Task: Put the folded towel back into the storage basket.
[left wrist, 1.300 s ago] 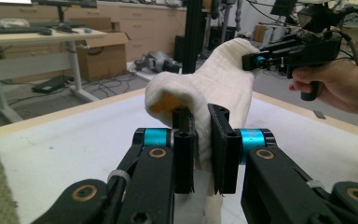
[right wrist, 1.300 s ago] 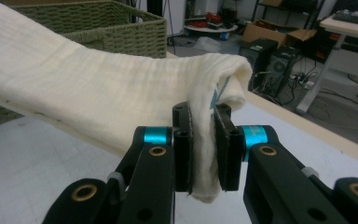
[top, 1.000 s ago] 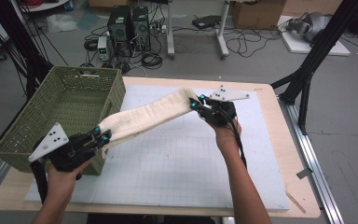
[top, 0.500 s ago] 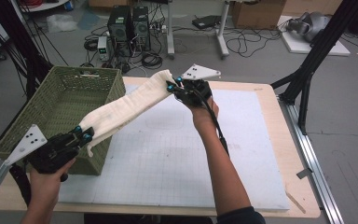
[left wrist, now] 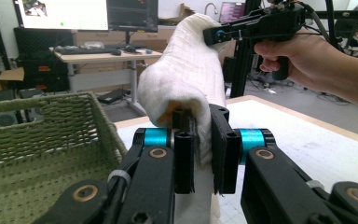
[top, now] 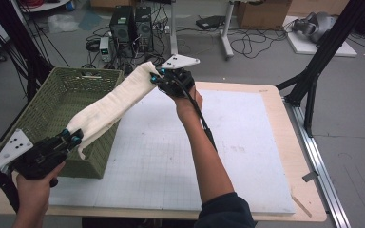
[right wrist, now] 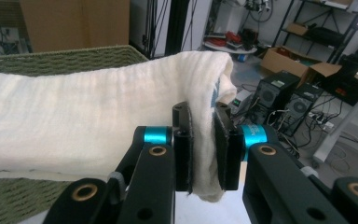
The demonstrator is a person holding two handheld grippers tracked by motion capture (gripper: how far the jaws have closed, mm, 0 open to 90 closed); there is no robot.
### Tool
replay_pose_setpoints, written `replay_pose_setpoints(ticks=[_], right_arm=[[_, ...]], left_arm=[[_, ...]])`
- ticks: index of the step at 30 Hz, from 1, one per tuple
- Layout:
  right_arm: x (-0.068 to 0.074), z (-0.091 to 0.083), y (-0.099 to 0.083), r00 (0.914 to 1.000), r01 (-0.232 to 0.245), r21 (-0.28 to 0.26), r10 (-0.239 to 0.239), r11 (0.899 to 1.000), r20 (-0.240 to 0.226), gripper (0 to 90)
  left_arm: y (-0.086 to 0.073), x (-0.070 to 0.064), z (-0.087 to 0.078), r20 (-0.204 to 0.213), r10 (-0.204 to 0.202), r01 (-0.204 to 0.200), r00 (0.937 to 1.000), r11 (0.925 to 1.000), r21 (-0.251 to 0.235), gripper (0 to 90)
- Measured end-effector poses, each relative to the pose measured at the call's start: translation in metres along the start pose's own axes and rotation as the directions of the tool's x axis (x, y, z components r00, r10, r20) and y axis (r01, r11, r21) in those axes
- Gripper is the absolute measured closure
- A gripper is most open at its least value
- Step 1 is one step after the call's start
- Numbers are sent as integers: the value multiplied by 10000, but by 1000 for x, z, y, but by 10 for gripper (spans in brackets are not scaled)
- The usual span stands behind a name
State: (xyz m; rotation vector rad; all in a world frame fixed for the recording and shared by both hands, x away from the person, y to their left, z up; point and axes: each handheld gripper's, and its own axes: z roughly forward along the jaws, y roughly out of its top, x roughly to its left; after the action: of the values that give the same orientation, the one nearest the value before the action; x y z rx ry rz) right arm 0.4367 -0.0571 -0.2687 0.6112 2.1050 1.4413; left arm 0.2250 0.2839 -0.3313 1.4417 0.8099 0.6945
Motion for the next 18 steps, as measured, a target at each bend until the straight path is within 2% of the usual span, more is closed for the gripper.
replay_pose_setpoints(ticks=[3,8,11,18], right_arm=[[3,9,5,10000,-36,-94,35,9999,-34,800],[9,26,12,9999,-14,59,15,10000,-140,800],[13,36,18,9999,120,45,-120,9999,-103,799],[21,58,27,9998,-53,-45,52,10000,-216,799]], left_arm=[[0,3,-4,-147,-39,39,9999,10000,-9,810],[0,6,-9,-308,-196,195,9993,9998,-35,812],[1,7,-12,-391,-214,212,9990,9998,-50,811],[-1,12,-19,-664,-361,358,9971,9993,-62,811]])
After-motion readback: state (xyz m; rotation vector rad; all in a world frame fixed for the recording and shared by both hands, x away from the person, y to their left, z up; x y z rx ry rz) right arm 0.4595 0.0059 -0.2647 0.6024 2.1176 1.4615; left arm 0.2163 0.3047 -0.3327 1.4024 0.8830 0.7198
